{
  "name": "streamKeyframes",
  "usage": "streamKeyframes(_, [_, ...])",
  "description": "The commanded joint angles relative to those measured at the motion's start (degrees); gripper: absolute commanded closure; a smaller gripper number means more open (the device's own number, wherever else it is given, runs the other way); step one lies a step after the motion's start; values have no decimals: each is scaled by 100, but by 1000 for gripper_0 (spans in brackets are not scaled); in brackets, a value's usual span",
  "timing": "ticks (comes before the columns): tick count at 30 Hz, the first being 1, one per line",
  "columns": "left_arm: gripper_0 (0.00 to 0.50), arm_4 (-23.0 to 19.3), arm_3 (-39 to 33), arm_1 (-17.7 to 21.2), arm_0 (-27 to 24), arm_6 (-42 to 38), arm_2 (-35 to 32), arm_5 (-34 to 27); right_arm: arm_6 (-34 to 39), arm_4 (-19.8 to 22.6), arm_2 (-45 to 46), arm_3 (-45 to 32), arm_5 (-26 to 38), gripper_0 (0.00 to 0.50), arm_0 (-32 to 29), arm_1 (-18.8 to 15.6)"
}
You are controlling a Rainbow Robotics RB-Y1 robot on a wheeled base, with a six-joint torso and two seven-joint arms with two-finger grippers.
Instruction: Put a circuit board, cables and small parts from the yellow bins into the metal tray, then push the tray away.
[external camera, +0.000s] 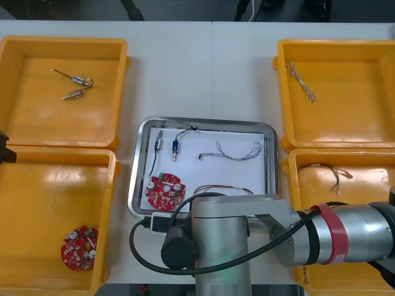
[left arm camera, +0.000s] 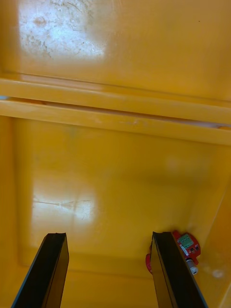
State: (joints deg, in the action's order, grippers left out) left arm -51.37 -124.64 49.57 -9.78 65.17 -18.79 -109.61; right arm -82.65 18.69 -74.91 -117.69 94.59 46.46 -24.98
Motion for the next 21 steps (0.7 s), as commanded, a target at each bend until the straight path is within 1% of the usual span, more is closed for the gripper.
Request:
streamKeyframes(1, [0, 57, -166, -61, 99, 408, -178, -39, -252, -23, -85, 26, -64, 500, 337, 19])
streamKeyframes(15, [0, 57, -166, -61, 99, 408, -178, -39, -225, -14, -85, 483, -125, 500, 803, 19])
streamKeyframes(21, [0, 57, -166, -61, 99, 408, -178, -39, -217, -14, -85, 563, -125, 500, 970, 2])
